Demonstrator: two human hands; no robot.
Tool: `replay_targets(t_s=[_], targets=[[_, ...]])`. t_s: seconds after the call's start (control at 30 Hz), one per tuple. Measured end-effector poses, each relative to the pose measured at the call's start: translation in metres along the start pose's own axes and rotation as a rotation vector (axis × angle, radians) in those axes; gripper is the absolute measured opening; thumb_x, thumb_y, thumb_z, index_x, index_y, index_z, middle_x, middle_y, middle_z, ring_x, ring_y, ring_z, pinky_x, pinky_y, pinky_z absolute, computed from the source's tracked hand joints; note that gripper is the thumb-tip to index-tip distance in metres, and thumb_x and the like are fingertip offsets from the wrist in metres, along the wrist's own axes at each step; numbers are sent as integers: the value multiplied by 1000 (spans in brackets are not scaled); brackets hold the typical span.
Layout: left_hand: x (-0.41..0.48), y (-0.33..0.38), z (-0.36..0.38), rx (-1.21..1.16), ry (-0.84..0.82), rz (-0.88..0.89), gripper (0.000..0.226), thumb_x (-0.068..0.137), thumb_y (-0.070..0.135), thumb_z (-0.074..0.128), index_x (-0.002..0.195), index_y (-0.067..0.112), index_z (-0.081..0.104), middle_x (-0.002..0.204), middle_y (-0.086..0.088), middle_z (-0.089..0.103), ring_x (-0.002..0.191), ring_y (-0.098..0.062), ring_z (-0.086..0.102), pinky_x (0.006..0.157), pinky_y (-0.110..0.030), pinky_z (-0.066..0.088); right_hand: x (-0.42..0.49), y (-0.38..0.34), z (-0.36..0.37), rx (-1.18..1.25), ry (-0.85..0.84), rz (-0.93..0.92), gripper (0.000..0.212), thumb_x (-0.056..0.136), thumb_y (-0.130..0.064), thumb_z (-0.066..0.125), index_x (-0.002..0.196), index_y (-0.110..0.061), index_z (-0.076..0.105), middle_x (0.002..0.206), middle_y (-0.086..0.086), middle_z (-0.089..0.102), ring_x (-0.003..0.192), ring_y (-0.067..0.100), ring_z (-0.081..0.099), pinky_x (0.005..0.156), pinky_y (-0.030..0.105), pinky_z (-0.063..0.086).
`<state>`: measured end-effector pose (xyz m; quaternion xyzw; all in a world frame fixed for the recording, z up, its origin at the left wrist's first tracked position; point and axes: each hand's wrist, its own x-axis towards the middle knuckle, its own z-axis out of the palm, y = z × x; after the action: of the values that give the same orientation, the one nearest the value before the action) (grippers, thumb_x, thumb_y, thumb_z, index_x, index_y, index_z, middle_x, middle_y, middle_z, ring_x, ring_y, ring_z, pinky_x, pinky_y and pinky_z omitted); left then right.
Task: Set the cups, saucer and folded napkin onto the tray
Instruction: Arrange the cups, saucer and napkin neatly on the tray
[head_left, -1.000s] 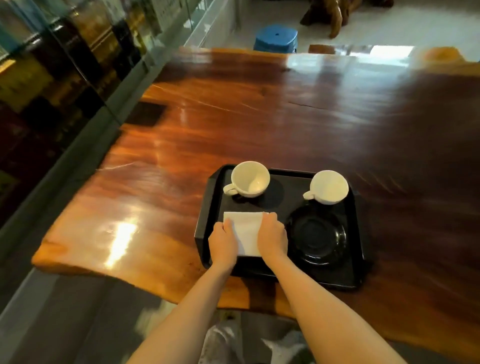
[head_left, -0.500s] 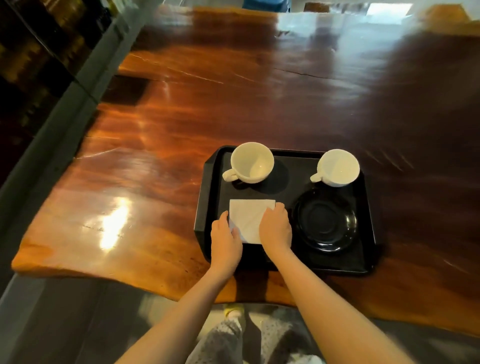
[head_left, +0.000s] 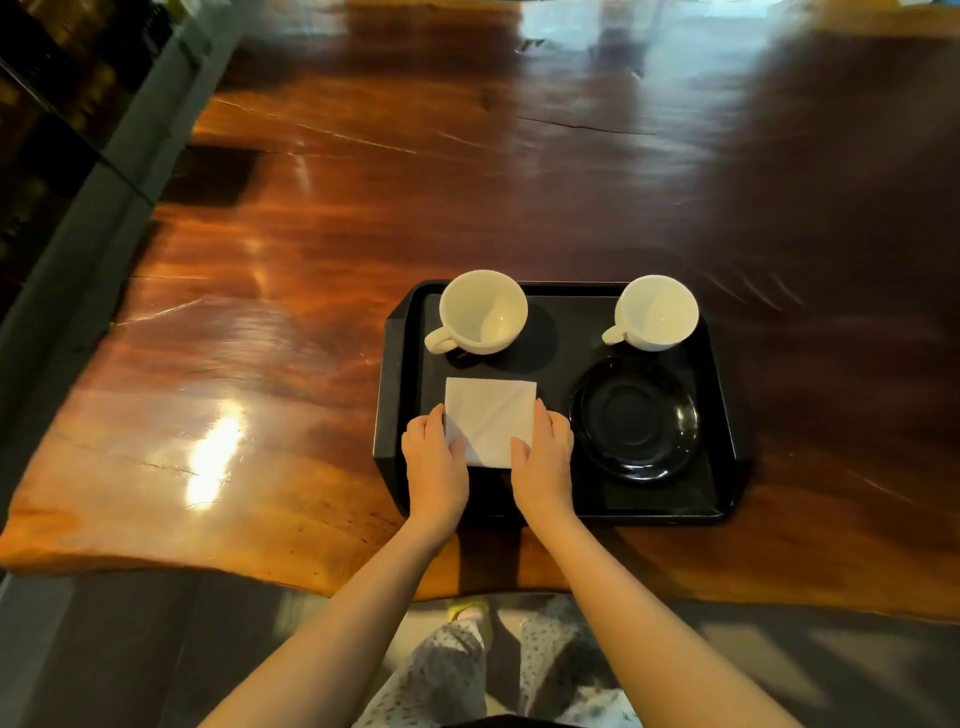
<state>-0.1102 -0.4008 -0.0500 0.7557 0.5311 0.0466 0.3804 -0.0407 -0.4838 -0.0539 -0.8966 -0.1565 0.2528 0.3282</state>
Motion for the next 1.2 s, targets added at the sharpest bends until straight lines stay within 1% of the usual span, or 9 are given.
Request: replay_targets(t_s=[0.3, 0.4, 0.53, 0.63, 0.73, 0.8, 0.87, 0.97, 1.2], targets=[[-1, 1, -1, 25, -2, 6, 48, 96, 14, 48, 142, 9, 35, 140, -8, 41, 131, -22, 36, 107, -31, 33, 5, 3, -1, -12, -39, -63, 61, 97, -16, 44, 149, -17, 12, 145, 5, 24, 126, 14, 34, 90, 15, 31], [-9, 7, -5, 77, 84, 109, 44, 94, 15, 50, 137, 10, 42, 134, -9, 45, 124, -23, 38, 97, -24, 32, 1, 3, -16, 13, -54, -115, 58, 97, -19, 46, 148, -16, 20, 147, 4, 29, 131, 13, 32, 95, 17, 29], [-31, 32, 2, -84, 24, 248, 40, 93, 16, 53, 132, 11, 46, 126, -8, 49, 112, -19, 49, 94, -26, 43, 2, 24, -70, 22, 198, -182, 45, 95, -15, 47, 139, -10, 40, 137, 9, 46, 128, 19, 40, 100, 22, 33], [-46, 59, 26, -177, -218, 169, 43, 94, 16, 52, 136, 11, 42, 123, -5, 51, 83, -2, 52, 83, -21, 45, 15, 53, -113, -100, 342, -79, 40, 95, -9, 47, 135, -4, 46, 133, 14, 53, 126, 29, 42, 103, 34, 36], [-46, 77, 53, -168, -377, 16, 50, 94, 17, 51, 142, 12, 36, 130, -7, 51, 93, -7, 57, 90, -22, 45, 26, 74, -136, -194, 285, 13, 41, 96, -7, 45, 137, -3, 43, 138, 14, 48, 128, 31, 37, 104, 36, 36], [-45, 85, 64, -164, -402, -34, 48, 94, 16, 51, 141, 14, 39, 133, -8, 52, 115, -21, 57, 103, -34, 46, 30, 83, -140, -208, 211, 49, 44, 97, -8, 43, 140, -4, 38, 141, 13, 45, 130, 29, 37, 104, 36, 37], [-42, 87, 69, -212, -400, -71, 43, 93, 12, 50, 136, 14, 43, 127, -7, 58, 118, -25, 57, 102, -42, 48, 33, 87, -137, -178, 159, 70, 46, 97, -9, 43, 142, -5, 34, 141, 13, 43, 129, 28, 40, 103, 37, 39], [-40, 89, 72, -304, -389, -150, 45, 93, 4, 48, 137, 14, 42, 116, -7, 61, 106, -22, 62, 96, -40, 53, 34, 90, -136, -97, 155, 100, 47, 97, -5, 43, 143, -7, 35, 139, 12, 44, 126, 26, 46, 101, 35, 43], [-41, 83, 67, -281, -360, -190, 48, 94, 4, 49, 139, 15, 39, 114, -4, 60, 103, -21, 63, 89, -30, 53, 28, 96, -136, -28, 134, 80, 45, 96, -5, 44, 141, -8, 39, 137, 10, 46, 123, 23, 50, 91, 21, 37]])
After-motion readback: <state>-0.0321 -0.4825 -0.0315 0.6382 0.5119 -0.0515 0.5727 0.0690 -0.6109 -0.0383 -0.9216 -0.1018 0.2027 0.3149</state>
